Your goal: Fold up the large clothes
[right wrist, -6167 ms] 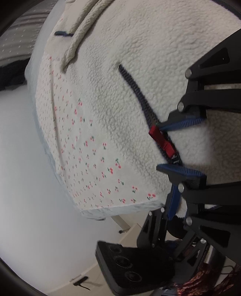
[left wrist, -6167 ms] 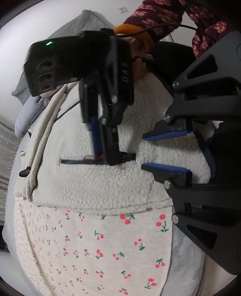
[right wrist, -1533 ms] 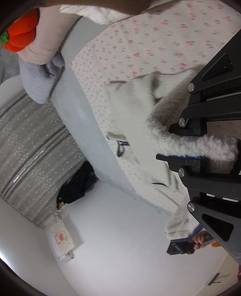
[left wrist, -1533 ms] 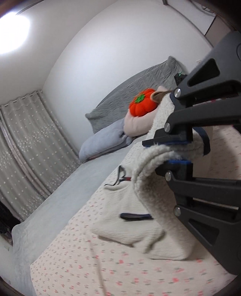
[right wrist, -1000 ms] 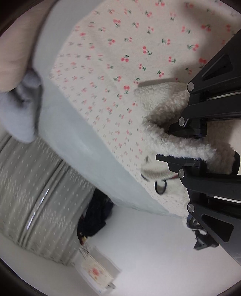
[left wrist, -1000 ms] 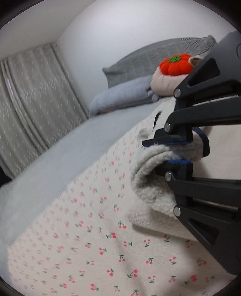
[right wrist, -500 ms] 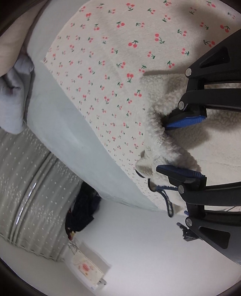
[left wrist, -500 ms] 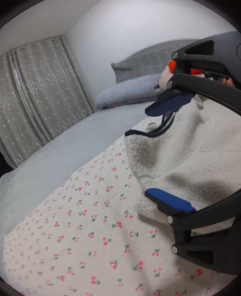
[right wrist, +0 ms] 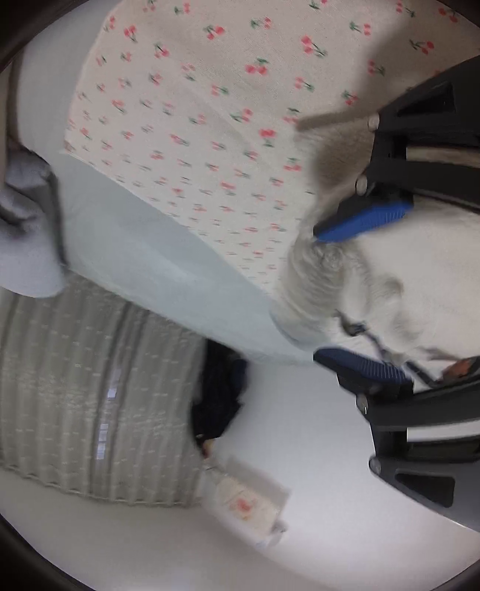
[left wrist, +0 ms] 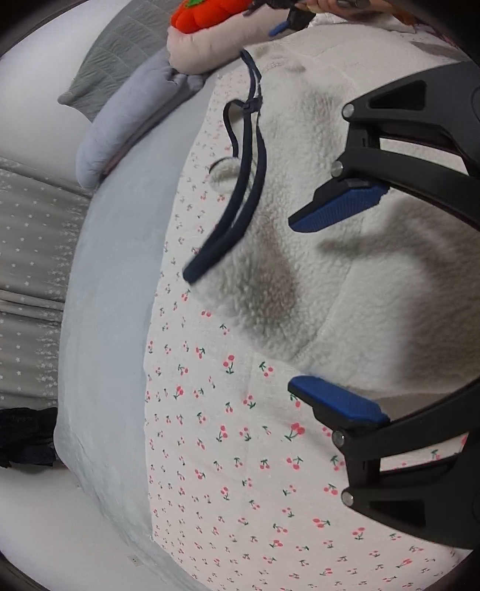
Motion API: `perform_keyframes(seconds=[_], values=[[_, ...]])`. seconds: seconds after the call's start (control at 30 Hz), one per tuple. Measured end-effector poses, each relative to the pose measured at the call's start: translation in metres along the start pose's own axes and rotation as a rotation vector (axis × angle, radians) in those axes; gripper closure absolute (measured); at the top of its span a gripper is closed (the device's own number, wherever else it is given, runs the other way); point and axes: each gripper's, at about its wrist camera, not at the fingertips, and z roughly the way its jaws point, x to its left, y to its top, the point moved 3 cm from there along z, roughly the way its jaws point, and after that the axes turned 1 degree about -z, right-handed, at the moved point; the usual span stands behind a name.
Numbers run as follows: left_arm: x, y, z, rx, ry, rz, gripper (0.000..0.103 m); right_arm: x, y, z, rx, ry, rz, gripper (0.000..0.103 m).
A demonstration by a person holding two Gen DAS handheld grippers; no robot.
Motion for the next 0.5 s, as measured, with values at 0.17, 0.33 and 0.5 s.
perform_keyframes(seconds=[0.17, 0.33, 0.5], values=[[0.008, 0.002, 0.022, 0.043, 0.004, -0.058, 0.042, 0.025, -0.005, -0.002, 0.002, -0.235, -0.329, 0.023], [0.004, 0.003, 0.021, 0.011, -0.044, -0.098, 0.09, 0.051, -0.047, 0.061, 0.171, -0.528, -0.723, 0.04], [0.021, 0.008, -0.019, -0.186, -0.122, -0.192, 0.091, 0.052, -0.06, 0.08, 0.098, -0.655, -0.796, 0.092]])
